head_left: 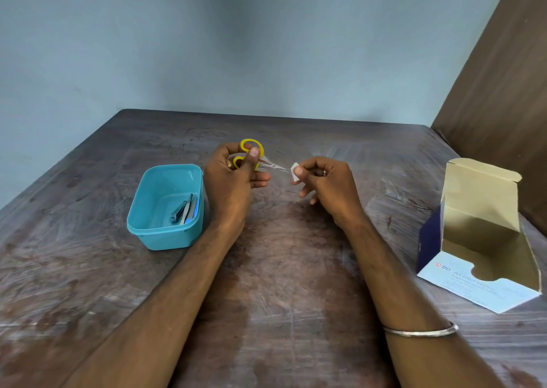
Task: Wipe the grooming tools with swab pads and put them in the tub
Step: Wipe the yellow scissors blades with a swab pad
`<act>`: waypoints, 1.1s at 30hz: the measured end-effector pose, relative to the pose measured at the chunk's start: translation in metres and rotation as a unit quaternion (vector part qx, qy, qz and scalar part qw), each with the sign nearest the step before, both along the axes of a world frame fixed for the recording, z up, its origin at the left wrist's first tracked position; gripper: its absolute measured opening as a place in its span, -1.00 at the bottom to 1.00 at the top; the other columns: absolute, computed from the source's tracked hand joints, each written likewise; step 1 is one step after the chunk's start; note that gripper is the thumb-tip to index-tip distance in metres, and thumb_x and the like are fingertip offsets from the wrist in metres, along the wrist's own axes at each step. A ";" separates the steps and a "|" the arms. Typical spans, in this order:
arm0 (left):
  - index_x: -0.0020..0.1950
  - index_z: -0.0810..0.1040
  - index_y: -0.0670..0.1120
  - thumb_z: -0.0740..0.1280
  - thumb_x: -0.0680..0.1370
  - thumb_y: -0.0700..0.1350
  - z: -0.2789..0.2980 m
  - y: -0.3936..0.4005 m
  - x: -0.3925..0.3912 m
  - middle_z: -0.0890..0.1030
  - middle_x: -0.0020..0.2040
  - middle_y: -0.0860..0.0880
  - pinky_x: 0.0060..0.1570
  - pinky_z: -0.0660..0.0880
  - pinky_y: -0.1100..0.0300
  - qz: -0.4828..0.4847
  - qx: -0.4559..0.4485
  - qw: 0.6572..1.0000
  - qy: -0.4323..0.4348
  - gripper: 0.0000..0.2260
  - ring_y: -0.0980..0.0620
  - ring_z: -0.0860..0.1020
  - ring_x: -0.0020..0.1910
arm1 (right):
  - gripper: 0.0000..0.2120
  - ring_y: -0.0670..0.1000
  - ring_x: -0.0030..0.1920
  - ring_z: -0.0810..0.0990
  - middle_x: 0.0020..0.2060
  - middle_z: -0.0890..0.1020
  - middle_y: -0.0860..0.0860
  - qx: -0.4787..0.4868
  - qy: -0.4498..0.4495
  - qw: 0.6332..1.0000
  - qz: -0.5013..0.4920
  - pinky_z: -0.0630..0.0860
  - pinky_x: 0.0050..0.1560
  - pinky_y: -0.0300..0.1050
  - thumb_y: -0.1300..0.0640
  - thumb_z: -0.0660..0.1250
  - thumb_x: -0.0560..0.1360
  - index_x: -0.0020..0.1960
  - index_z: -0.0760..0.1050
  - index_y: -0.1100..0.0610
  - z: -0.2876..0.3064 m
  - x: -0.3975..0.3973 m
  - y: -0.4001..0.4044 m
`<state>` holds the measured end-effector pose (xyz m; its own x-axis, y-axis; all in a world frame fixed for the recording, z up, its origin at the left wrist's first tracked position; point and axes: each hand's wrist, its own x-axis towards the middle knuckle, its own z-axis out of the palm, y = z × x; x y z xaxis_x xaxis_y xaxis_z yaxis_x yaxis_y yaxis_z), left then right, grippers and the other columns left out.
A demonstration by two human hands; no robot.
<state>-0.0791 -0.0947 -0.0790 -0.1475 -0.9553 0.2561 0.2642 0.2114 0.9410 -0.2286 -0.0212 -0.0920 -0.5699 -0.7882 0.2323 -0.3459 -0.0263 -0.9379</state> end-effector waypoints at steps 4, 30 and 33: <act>0.08 0.53 -0.16 0.37 0.59 -0.13 -0.003 -0.002 -0.002 0.65 -0.18 -0.16 -0.33 0.65 0.05 -0.010 0.021 1.000 0.006 -0.86 -0.11 0.66 -0.40 | -0.94 0.04 -0.36 0.65 -0.23 0.73 0.08 -0.050 -0.135 0.990 -0.004 0.52 -0.44 -0.14 0.18 0.42 0.55 -0.06 0.64 0.17 0.002 0.001 0.001; 0.16 0.44 -0.14 0.28 0.64 -0.07 0.004 0.013 -0.003 0.67 -0.26 -0.22 -0.33 0.63 0.02 -0.049 0.040 0.997 -0.043 -0.82 -0.15 0.67 -0.36 | -0.83 0.03 -0.26 0.70 -0.20 0.72 0.08 -0.146 -0.302 0.942 -0.008 0.66 -0.26 -0.10 0.34 0.46 0.46 0.04 0.61 0.23 0.002 -0.005 -0.001; 0.07 0.46 -0.07 0.29 0.62 -0.07 0.013 0.023 0.003 0.70 -0.24 -0.12 -0.29 0.65 -0.03 -0.013 -0.007 0.997 -0.081 -0.90 -0.10 0.68 -0.33 | -0.73 0.01 -0.35 0.64 -0.20 0.66 0.14 -0.148 -0.242 0.958 -0.035 0.60 -0.38 -0.14 0.38 0.47 0.44 0.12 0.60 0.20 0.002 -0.004 0.000</act>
